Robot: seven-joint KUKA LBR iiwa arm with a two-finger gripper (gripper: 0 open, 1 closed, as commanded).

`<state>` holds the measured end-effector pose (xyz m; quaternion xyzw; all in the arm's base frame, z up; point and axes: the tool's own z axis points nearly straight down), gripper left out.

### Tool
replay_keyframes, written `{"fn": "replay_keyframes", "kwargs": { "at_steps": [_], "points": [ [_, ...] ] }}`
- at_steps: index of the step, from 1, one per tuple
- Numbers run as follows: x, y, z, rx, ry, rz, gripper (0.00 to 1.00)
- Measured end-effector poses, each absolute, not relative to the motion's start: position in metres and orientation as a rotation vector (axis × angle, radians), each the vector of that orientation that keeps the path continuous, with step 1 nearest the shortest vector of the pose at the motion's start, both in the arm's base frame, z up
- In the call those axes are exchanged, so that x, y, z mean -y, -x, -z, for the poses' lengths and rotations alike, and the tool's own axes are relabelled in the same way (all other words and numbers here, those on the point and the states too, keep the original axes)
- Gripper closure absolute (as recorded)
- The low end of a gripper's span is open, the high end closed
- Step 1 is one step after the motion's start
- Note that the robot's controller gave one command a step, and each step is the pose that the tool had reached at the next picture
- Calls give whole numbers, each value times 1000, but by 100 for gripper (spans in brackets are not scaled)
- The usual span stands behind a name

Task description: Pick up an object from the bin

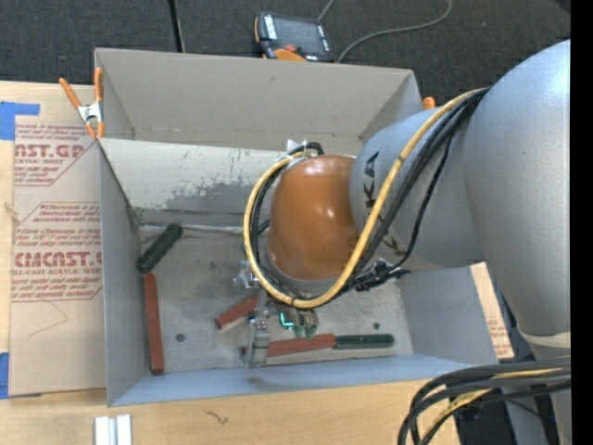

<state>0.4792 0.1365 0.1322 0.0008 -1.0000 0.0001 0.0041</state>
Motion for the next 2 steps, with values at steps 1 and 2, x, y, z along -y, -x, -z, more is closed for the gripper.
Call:
{"fn": "replay_keyframes", "kwargs": {
  "at_steps": [1,2],
  "points": [
    [-89,-497,-68,3137,-148,0,0],
    [-92,-501,-76,3147,-153,3,100]
  ]
}}
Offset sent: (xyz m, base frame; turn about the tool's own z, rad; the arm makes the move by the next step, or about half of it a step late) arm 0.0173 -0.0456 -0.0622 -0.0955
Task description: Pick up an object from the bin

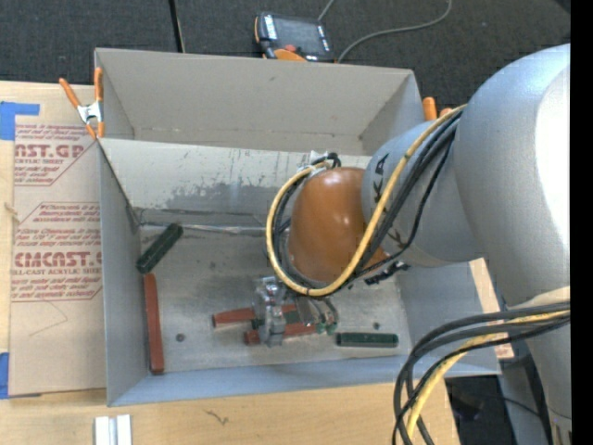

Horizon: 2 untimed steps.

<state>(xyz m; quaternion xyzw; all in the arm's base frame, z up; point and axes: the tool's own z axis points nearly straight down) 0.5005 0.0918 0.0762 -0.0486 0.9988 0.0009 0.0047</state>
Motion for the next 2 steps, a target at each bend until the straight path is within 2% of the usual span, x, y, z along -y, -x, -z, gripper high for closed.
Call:
{"fn": "replay_keyframes", "kwargs": {
  "at_steps": [1,2],
  "points": [
    [-92,-497,-71,-3136,152,-3,0],
    [-93,-499,-76,-3133,153,-5,100]
  ]
}}
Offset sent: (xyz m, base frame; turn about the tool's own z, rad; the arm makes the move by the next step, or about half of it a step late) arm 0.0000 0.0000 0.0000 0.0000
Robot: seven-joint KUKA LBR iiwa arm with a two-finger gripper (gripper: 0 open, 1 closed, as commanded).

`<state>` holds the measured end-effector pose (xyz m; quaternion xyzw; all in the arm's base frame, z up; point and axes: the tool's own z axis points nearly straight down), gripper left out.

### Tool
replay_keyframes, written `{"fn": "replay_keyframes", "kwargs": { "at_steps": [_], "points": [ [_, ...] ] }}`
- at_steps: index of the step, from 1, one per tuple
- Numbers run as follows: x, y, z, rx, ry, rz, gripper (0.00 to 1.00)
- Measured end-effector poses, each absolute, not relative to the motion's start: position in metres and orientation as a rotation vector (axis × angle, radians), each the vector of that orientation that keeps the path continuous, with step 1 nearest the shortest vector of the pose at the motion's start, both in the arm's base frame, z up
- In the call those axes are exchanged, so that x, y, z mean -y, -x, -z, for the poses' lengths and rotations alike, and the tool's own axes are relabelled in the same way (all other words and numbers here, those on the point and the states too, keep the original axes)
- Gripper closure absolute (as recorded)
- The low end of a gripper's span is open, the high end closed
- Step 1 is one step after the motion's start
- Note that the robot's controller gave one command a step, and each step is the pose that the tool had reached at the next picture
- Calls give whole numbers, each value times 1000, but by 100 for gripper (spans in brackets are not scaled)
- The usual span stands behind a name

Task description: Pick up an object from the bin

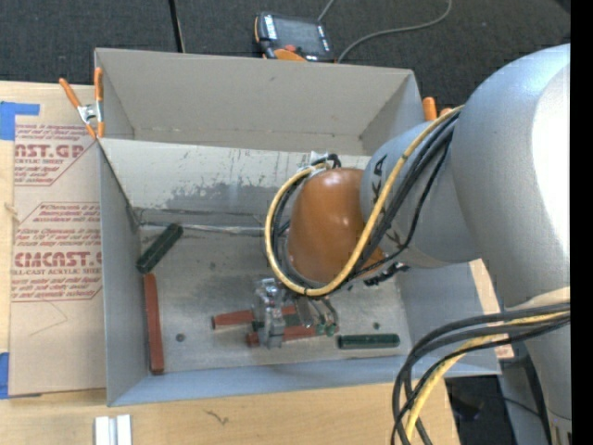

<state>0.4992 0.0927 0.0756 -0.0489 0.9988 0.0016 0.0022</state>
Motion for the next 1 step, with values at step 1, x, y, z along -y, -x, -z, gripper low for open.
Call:
{"fn": "replay_keyframes", "kwargs": {
  "at_steps": [1],
  "points": [
    [-92,-497,-71,-3136,152,-3,0]
  ]
}}
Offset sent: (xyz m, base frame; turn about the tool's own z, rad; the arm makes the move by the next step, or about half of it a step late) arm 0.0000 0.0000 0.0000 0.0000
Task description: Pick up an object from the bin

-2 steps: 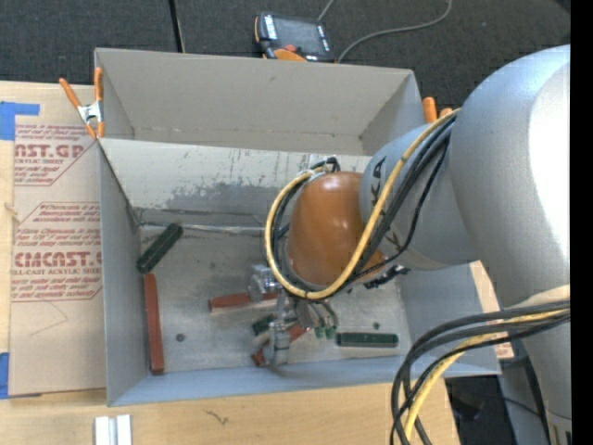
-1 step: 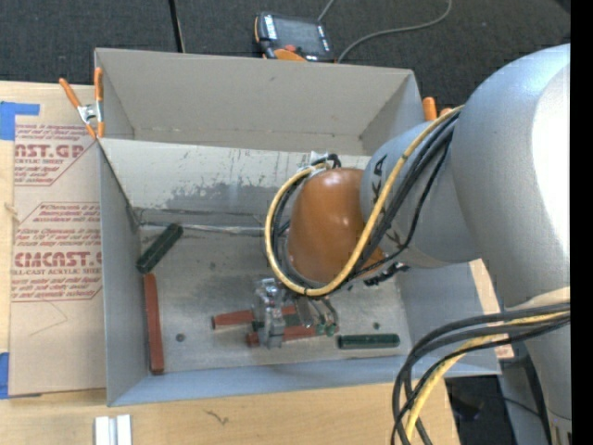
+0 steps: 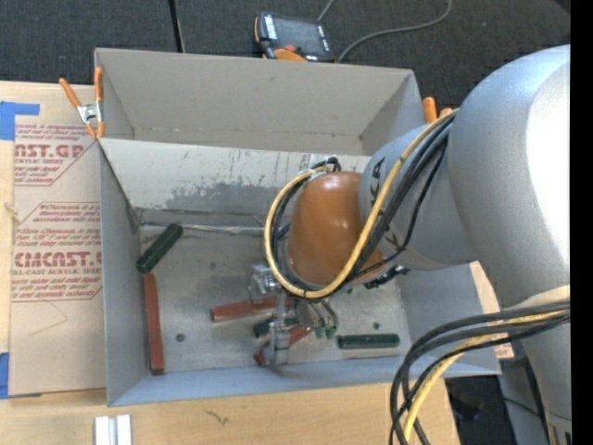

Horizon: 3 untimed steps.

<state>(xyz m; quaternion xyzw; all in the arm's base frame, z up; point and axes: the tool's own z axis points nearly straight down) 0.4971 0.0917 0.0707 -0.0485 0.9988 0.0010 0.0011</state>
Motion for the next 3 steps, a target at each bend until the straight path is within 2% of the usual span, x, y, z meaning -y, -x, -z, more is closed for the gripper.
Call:
{"fn": "replay_keyframes", "kwargs": {
  "at_steps": [1,2,3],
  "points": [
    [-93,-498,-75,-3138,155,-4,100],
    [-97,-548,-78,-3146,113,-4,100],
    [-96,-548,-75,-3136,109,-4,0]
  ]
}}
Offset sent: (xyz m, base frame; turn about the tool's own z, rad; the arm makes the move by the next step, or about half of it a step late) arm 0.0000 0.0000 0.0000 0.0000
